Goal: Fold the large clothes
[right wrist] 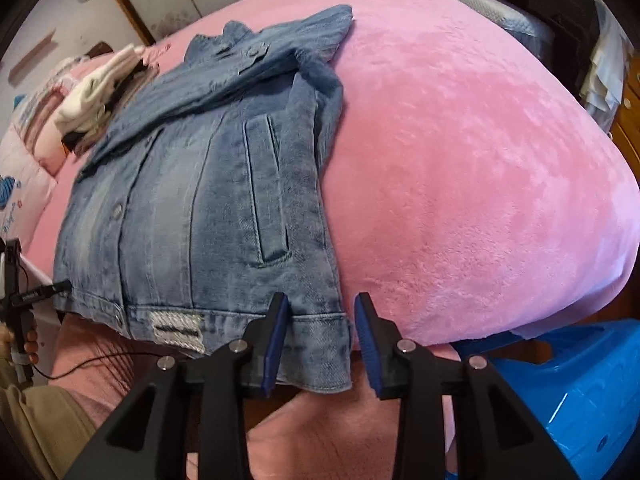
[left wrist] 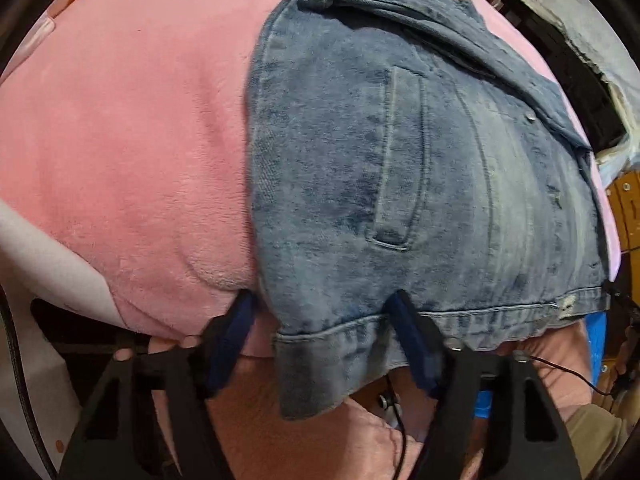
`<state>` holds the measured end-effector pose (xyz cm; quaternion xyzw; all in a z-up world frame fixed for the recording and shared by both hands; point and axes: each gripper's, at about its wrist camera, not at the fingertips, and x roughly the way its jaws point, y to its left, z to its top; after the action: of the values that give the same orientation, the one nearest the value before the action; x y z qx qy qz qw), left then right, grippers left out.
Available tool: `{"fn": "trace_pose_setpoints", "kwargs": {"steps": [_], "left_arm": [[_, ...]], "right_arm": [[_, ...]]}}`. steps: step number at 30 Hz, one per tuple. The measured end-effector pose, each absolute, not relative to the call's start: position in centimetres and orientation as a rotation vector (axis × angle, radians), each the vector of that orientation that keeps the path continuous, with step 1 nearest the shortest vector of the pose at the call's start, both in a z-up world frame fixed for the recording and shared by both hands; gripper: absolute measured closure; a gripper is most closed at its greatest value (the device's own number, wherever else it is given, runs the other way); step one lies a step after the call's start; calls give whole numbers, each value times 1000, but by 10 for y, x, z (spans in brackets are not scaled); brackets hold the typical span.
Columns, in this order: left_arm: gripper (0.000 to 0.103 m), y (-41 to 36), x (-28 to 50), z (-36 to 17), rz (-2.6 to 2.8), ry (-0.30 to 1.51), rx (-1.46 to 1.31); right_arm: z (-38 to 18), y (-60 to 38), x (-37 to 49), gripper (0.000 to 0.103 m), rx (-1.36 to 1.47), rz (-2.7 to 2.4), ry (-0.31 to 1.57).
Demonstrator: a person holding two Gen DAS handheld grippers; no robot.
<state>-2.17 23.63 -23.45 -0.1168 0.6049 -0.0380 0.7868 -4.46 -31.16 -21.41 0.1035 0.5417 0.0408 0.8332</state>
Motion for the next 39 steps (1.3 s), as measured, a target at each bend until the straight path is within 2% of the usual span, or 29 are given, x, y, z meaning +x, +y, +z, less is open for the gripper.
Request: {"fn": "trace_pose_setpoints", "kwargs": {"steps": [1,3,4,6,12,15,16,17,18,19,20,27,31,39], "left_arm": [[57,235,-21,-235,-88,1303,-263],[69,232,-23,-228,-66,1294,-265],[82,231,-24,-228,-61,1285,-276],[83,236,-25,-225,-61,1279,-303],[84,235,-28,-231,-50,1268,-274],[80,224,-26,-228,-32,1270,-228],[73,216,-26,-224,-17,1270,-185],[60,211,-25,-220,-2,1271,-147],[52,207,-25,-214,6,1272,-107],[39,202,-24,-204,7,1259,-71],[36,198,-24,-194,1,1234,-51],[35,161,25,-137,-37,1053,20],[35,144,74,-142,-11,1026,10],[35,125,150,-184,22,1066,-52]], "right_arm": [[-216,-311,-44,69,220,90,1155],[-220,-312,-41,70,250,121,1166],[-219,-318,-42,80,295,133,1153],[-218,-330,-45,86,371,140,1134],[-245,-342,-48,85,449,88,1177],[-249,-341,-46,76,453,57,1197],[-246,-339,-46,71,430,52,1205],[-239,-337,-46,66,395,46,1209],[-233,-334,-47,62,358,44,1212],[-221,-330,-47,62,310,46,1200],[-212,-329,-47,62,280,46,1180],[-151,-319,-7,62,143,39,1002],[-148,-313,39,62,100,11,946],[-182,-301,113,62,45,-5,985]]}}
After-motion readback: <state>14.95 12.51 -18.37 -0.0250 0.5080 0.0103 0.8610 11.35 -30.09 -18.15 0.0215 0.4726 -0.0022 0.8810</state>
